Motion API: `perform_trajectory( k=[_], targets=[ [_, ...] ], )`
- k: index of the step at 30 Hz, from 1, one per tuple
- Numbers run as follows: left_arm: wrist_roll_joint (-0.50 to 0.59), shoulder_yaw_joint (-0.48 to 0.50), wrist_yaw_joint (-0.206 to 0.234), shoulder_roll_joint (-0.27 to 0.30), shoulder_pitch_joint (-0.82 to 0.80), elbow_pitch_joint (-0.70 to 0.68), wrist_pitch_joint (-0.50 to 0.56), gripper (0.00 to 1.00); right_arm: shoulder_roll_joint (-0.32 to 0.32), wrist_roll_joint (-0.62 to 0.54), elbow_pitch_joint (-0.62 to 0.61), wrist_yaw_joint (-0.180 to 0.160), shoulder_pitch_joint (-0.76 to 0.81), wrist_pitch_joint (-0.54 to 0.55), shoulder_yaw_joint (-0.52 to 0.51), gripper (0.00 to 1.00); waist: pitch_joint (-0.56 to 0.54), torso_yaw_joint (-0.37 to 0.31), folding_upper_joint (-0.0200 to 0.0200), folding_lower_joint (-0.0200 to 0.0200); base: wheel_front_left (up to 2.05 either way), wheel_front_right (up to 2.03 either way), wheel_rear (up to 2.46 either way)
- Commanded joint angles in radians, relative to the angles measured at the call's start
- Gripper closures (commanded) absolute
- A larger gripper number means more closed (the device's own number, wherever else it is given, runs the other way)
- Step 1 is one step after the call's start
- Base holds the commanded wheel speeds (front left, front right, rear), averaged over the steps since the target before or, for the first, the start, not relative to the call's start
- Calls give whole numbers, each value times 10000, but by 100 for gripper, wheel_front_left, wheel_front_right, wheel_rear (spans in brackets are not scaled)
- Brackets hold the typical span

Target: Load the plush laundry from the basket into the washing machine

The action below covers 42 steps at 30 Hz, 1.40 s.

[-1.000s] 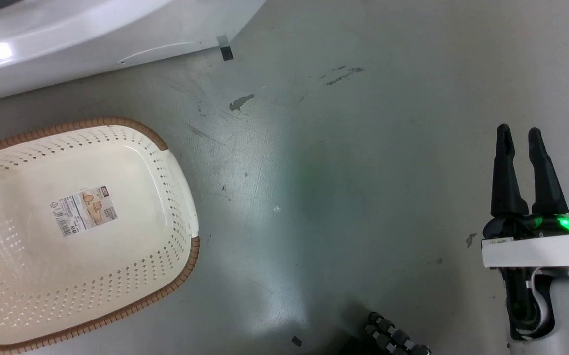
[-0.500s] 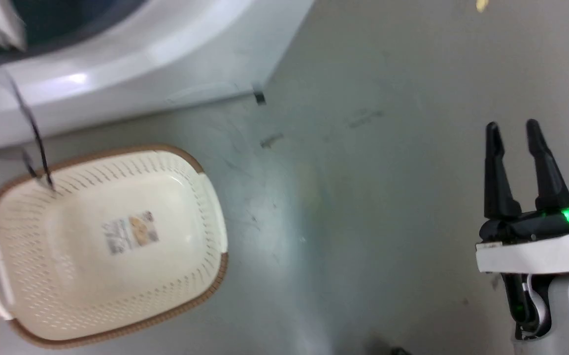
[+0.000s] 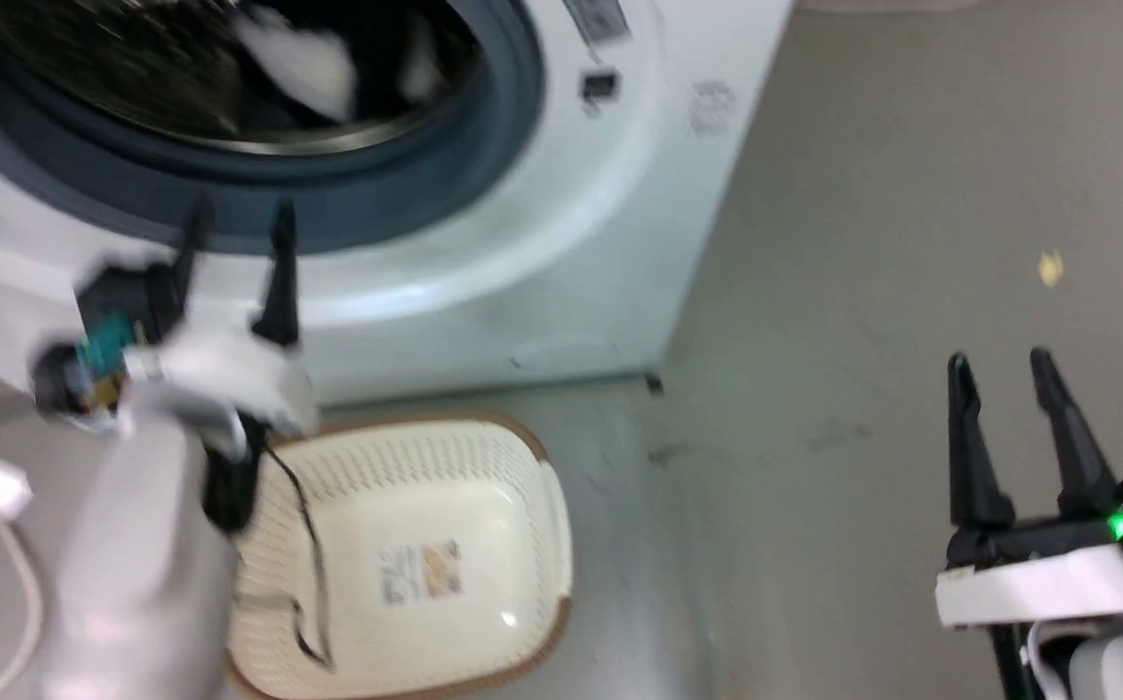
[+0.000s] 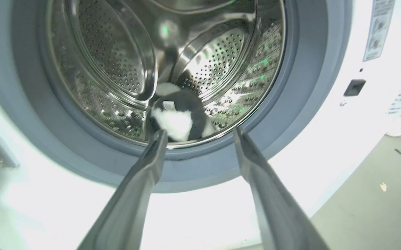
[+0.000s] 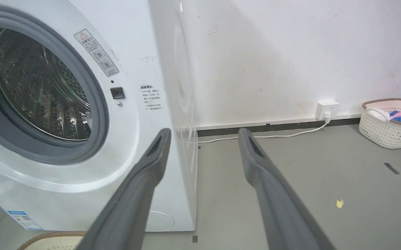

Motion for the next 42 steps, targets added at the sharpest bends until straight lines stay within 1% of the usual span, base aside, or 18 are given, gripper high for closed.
perform_trajectory(
  k=[1, 6, 9, 11, 15, 18, 20, 23, 29, 31, 32, 42],
  targets=[
    [-121, 158, 22, -233, 681, -363, -41, 0, -4, -25, 61, -9, 261, -42, 57, 0, -1415, 1122, -1, 4, 0, 0, 0],
    [-116, 578, 213, -797, 2803, -1756, -42, 0, -4, -113, 140, -9, 818, -42, 327, 0, -2242, 1533, -1, 4, 0, 0, 0],
    [165, 667, 401, -986, 3903, -2537, -42, 0, -4, -114, 139, -9, 1092, -42, 317, 0, -2556, 1725, -1, 4, 0, 0, 0],
    [588, 559, 554, -1025, 4577, -3025, -42, 0, -4, -135, 157, -9, 1244, -42, 340, 0, -2725, 1833, -1, 4, 0, 0, 0],
    [1074, 453, 865, -1251, 5773, -3687, -43, 0, -4, -375, 205, -9, 1531, -42, 550, 0, -2945, 1956, -1, 4, 0, 0, 0],
    [910, 587, 1069, -1579, 6508, -4035, -43, 0, -4, -414, 286, -9, 1688, -42, 619, 0, -3033, 1978, -1, 4, 0, 0, 0],
    [762, 627, 1152, -1742, 6897, -4146, -43, 0, -4, -395, 360, -9, 1784, -42, 644, 0, -3067, 1993, -1, 4, 0, 0, 0],
    [886, 562, 1222, -1837, 7162, -4292, -43, 0, -4, -360, 460, -9, 1857, -42, 670, 0, -3082, 2037, -1, 4, 0, 0, 0],
    [1274, 518, 1224, -1915, 7279, -4471, -43, 0, -4, -306, 606, -9, 1929, -42, 721, 0, -3152, 2089, -1, 4, 0, 0, 0],
    [1258, 501, 1127, -1940, 7318, -4534, -43, 0, -4, -24, 697, -9, 1946, -42, 678, 0, -3173, 2089, -1, 4, 0, 0, 0],
    [1233, 528, 1133, -1908, 7182, -4510, 3, 100, 2, -4, 684, -2, 1756, 5, 669, 100, -3174, 2089, -1, 4, 0, 0, 0],
    [1335, 571, 1130, -1930, 7168, -4616, 173, 100, 0, -31, 650, -1, 1720, 164, 670, 100, -3165, 2064, -1, 5, 0, 0, 0]
  ],
)
